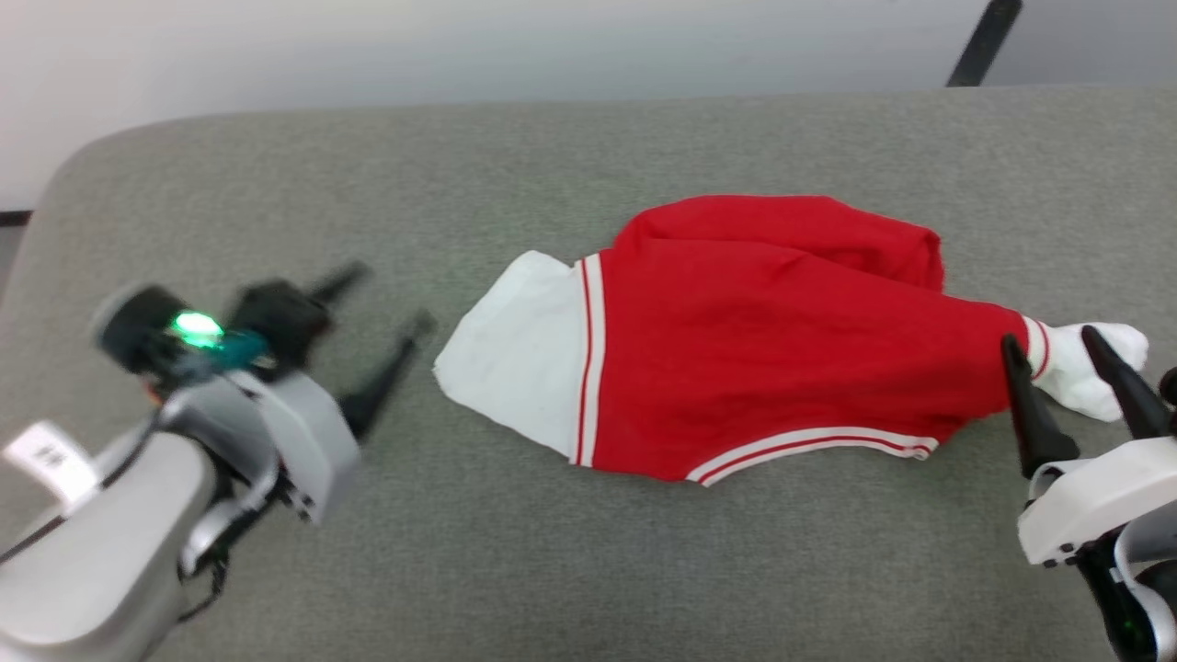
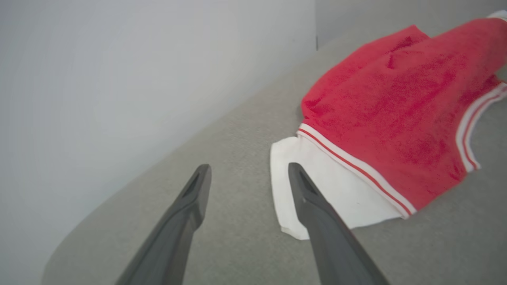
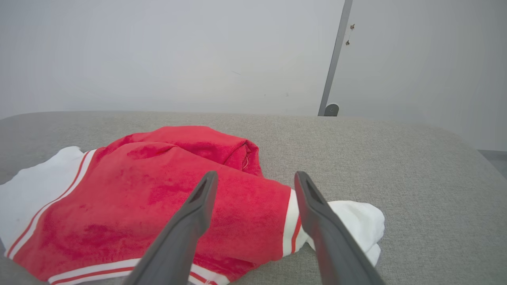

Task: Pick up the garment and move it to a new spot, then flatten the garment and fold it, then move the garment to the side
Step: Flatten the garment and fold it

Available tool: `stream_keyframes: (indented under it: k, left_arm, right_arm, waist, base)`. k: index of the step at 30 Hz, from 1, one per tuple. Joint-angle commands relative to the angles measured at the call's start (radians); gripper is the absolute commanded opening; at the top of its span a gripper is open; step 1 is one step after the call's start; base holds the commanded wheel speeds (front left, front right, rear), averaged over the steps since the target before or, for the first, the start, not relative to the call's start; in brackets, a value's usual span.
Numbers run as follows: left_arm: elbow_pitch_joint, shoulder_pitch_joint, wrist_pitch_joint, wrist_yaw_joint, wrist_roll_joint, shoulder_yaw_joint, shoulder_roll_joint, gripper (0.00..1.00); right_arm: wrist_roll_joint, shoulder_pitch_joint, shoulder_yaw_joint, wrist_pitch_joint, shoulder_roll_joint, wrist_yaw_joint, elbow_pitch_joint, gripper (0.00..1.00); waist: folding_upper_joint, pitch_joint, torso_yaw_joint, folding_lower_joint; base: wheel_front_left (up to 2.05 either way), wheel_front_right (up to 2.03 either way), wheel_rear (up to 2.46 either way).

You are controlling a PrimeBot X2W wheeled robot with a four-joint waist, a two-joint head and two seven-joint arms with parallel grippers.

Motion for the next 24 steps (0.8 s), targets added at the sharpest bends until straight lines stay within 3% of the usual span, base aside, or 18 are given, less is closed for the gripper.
stream_keyframes:
  k: [1,4,9,16,24]
  left_arm:
    - [-0.028,-0.052,0.043,-0.001,-0.082,-0.118,0.049,1.0]
    - [-0.069,-0.181,0.117,0.0,-0.177,-0.322,0.13,1.0]
    - [-0.108,-0.389,0.231,0.0,-0.267,-0.631,0.178,1.0]
    - [-0.225,-0.373,0.469,0.0,-0.19,-0.663,0.167,1.0]
    - [-0.217,-0.357,0.482,0.0,-0.157,-0.668,0.186,1.0]
  right_arm:
    - [-0.006,0.017,0.013,-0.007,0.009,-0.001,-0.018,1.0]
    - [-0.01,0.028,0.025,-0.005,0.019,-0.001,-0.041,1.0]
    - [-0.015,0.036,0.021,-0.014,0.031,-0.001,-0.065,1.0]
    - [-0.021,0.002,0.042,-0.034,0.044,-0.001,-0.057,1.0]
    - [-0.026,-0.009,0.047,-0.045,0.055,-0.001,-0.052,1.0]
  waist:
    - [0.0,0.005,-0.029,0.0]
    - [0.0,0.019,-0.049,0.0]
    - [0.0,0.045,-0.074,0.0]
    - [0.0,0.089,-0.113,0.0]
    - [0.0,0.122,-0.135,0.0]
  base:
    - [0.0,0.0,0.0]
    - [0.0,0.0,0.0]
    - [0.0,0.0,0.0]
    - [0.0,0.0,0.0]
    - [0.0,0.0,0.0]
